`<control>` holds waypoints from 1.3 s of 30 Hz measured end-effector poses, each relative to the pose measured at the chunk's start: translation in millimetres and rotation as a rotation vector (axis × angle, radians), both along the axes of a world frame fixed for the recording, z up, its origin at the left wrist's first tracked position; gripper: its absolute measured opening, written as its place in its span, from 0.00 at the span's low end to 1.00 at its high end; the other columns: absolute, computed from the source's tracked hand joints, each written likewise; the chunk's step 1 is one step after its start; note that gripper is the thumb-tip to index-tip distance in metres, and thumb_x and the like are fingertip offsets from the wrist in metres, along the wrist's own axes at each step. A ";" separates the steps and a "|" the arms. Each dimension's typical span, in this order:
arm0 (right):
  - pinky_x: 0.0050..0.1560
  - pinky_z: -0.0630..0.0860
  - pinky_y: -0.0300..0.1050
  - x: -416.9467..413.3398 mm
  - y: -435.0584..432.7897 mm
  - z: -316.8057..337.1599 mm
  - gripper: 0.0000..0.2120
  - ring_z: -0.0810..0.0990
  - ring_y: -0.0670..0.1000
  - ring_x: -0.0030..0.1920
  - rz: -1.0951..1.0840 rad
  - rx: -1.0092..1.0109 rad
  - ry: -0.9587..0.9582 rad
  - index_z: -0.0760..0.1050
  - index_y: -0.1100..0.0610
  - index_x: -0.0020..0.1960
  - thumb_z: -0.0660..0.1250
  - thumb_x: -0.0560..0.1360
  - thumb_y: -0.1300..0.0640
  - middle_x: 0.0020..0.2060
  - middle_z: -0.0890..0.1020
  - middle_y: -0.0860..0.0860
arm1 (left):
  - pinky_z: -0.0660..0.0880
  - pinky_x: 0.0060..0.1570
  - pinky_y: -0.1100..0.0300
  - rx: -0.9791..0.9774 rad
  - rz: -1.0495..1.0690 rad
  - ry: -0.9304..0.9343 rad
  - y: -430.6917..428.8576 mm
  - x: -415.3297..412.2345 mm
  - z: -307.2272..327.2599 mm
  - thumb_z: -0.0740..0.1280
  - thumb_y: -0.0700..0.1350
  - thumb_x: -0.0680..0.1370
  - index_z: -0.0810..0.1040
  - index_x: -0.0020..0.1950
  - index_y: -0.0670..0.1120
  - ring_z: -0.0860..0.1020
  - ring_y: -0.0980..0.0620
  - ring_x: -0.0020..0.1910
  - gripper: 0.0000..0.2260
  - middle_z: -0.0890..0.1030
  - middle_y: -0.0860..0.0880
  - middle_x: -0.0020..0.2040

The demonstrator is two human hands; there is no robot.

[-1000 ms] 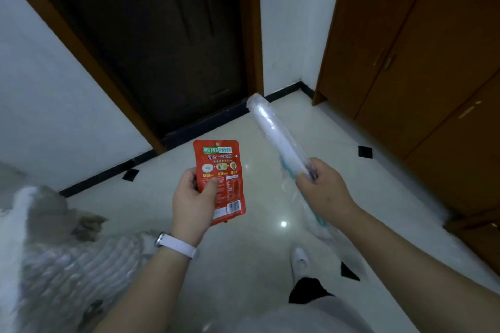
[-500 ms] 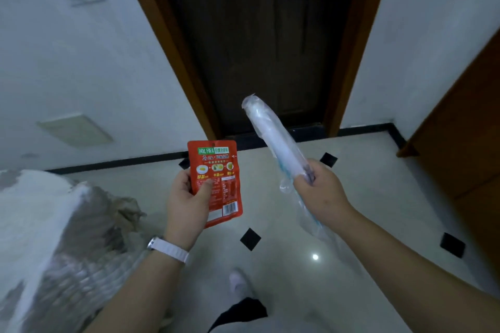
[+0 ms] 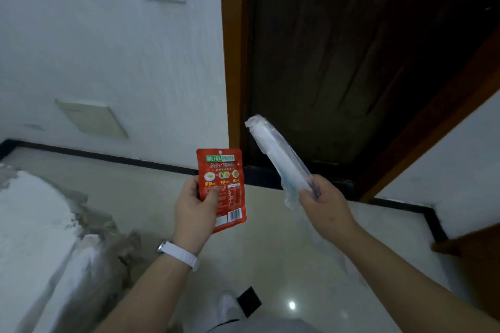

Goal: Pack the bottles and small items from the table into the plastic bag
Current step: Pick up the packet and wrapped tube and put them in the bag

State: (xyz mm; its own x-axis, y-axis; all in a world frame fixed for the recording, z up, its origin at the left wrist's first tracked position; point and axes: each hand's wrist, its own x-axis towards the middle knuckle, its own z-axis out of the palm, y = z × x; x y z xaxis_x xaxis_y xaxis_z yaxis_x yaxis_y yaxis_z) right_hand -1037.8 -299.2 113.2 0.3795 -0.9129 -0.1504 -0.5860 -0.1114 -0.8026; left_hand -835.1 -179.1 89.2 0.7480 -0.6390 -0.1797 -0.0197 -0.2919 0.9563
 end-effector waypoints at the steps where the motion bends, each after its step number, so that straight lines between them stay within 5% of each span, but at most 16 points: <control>1: 0.32 0.69 0.36 19.9 -12.2 2.9 0.07 0.77 0.44 0.40 0.018 -0.004 -0.010 0.72 0.47 0.54 0.61 0.79 0.57 0.42 0.78 0.47 | 0.80 0.44 0.55 -0.012 0.010 -0.001 -10.5 19.8 2.0 0.67 0.50 0.79 0.74 0.60 0.53 0.82 0.54 0.48 0.11 0.82 0.56 0.52; 9: 0.41 0.78 0.45 146.9 -83.9 -5.0 0.10 0.80 0.48 0.45 0.217 0.080 -0.085 0.74 0.47 0.56 0.62 0.78 0.58 0.45 0.80 0.48 | 0.80 0.47 0.51 -0.026 0.168 0.017 -60.5 126.9 1.7 0.68 0.48 0.78 0.76 0.60 0.53 0.83 0.53 0.48 0.10 0.83 0.54 0.53; 14: 0.33 0.73 0.39 228.3 -148.5 -27.4 0.09 0.79 0.49 0.40 0.351 0.111 -0.093 0.73 0.46 0.52 0.61 0.78 0.59 0.43 0.79 0.52 | 0.77 0.39 0.61 0.017 0.322 0.034 -88.4 178.2 -12.3 0.67 0.47 0.79 0.75 0.60 0.52 0.82 0.56 0.46 0.09 0.82 0.55 0.52; 19: 0.29 0.67 0.40 322.3 -219.3 -41.8 0.03 0.72 0.49 0.33 0.466 0.107 -0.115 0.74 0.57 0.46 0.62 0.76 0.62 0.35 0.75 0.51 | 0.78 0.37 0.62 0.101 0.532 -0.007 -132.0 235.1 -5.8 0.67 0.43 0.79 0.75 0.57 0.50 0.83 0.55 0.42 0.07 0.83 0.52 0.50; 25: 0.33 0.65 0.43 426.4 -273.8 -31.6 0.10 0.69 0.45 0.31 0.710 0.115 -0.092 0.68 0.49 0.38 0.63 0.75 0.61 0.32 0.71 0.45 | 0.80 0.41 0.58 0.117 0.761 -0.089 -160.3 289.1 15.0 0.67 0.45 0.79 0.75 0.58 0.52 0.83 0.56 0.45 0.08 0.83 0.54 0.50; 29: 0.33 0.65 0.45 488.7 -270.3 -32.1 0.09 0.68 0.46 0.31 0.864 0.103 -0.077 0.67 0.53 0.38 0.63 0.75 0.60 0.32 0.70 0.47 | 0.82 0.45 0.48 0.103 0.914 -0.027 -145.0 309.4 12.7 0.67 0.46 0.78 0.76 0.58 0.55 0.84 0.52 0.48 0.09 0.84 0.53 0.52; 34: 0.28 0.61 0.38 566.1 -230.8 -40.5 0.08 0.66 0.44 0.29 1.084 0.114 -0.054 0.67 0.56 0.39 0.63 0.76 0.60 0.31 0.68 0.47 | 0.82 0.39 0.58 0.054 1.199 -0.003 -109.1 349.8 1.9 0.67 0.41 0.79 0.75 0.59 0.47 0.84 0.54 0.45 0.09 0.83 0.53 0.50; 39: 0.26 0.64 0.33 653.0 -180.1 -39.9 0.10 0.67 0.44 0.28 1.228 0.059 -0.015 0.69 0.50 0.39 0.64 0.77 0.60 0.31 0.70 0.46 | 0.82 0.45 0.52 -0.029 1.327 0.057 -75.9 419.7 -22.3 0.67 0.41 0.78 0.75 0.61 0.47 0.84 0.53 0.46 0.11 0.83 0.50 0.52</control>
State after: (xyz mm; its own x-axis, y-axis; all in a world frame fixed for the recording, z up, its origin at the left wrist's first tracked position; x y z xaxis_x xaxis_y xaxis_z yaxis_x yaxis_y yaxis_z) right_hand -384.8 -479.3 73.3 0.9841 0.0593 -0.1677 -0.1087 -0.5455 -0.8310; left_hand -415.4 -255.0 66.8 0.7954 0.5606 -0.2303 0.3028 -0.0384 0.9523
